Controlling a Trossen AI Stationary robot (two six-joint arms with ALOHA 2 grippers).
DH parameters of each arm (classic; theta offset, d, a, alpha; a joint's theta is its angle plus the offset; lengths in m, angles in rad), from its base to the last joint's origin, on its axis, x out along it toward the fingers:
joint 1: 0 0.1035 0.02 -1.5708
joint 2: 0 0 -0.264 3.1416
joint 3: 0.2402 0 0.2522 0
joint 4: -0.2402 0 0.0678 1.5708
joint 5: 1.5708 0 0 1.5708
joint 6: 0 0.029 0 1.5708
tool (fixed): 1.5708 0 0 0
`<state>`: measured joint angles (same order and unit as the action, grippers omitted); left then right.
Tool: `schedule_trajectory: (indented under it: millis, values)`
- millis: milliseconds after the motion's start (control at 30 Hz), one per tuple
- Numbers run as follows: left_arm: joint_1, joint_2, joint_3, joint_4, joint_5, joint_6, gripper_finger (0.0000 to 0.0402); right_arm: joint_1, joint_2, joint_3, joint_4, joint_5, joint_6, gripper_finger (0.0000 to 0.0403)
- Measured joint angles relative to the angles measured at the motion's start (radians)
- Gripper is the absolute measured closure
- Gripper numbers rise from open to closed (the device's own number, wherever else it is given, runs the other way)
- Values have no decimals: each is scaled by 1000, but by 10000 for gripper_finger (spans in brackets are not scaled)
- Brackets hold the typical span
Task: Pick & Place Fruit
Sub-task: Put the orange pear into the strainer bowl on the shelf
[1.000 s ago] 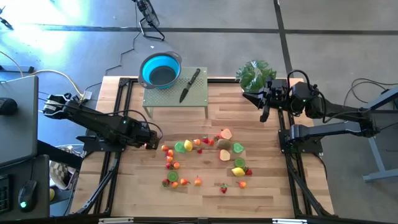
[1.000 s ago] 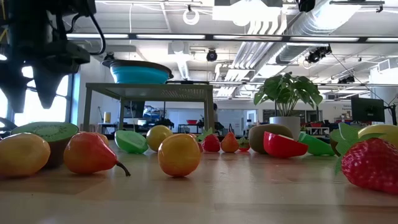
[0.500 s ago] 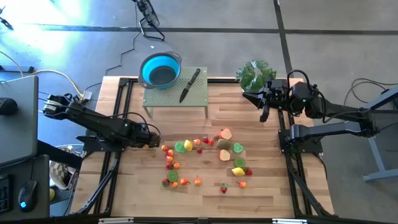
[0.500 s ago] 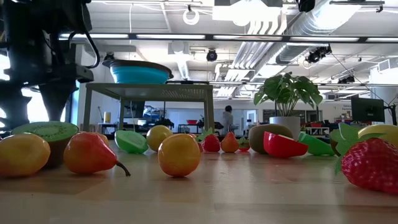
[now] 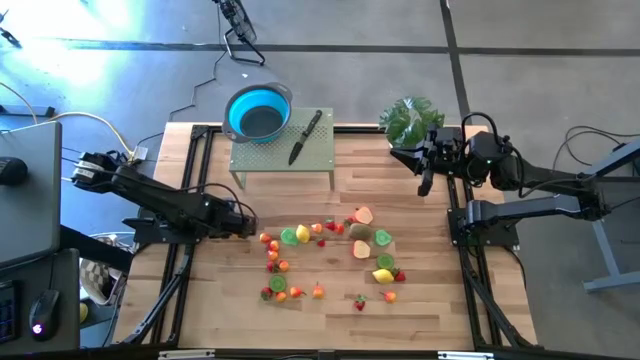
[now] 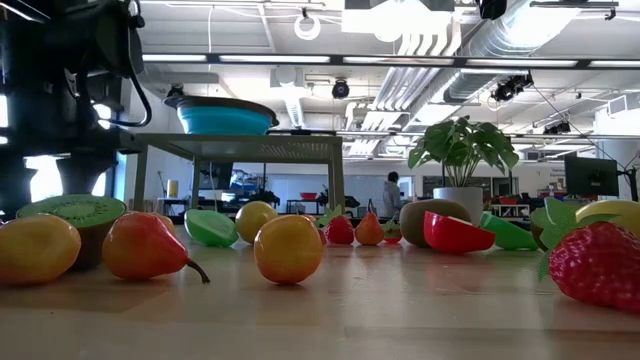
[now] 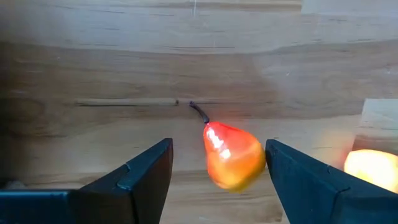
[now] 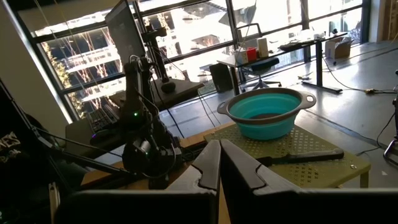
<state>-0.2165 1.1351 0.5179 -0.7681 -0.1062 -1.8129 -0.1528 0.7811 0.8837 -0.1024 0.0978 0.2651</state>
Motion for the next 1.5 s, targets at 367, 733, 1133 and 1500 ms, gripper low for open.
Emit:
schedule_trajectory:
  millis: [367, 733, 1133, 1500]
  values:
    - [0, 35, 0, 43, 20, 0, 220, 0, 0, 0, 0, 8, 0, 401]
    - [0, 35, 0, 42, 20, 4, 270, 0, 0, 0, -4, 7, 0, 401]
    - [0, 0, 0, 44, 99, 82, 273, 0, 0, 0, -4, 7, 0, 400]
    - [0, -183, 0, 184, 106, 168, 274, 0, 0, 0, -2, 7, -3, 400]
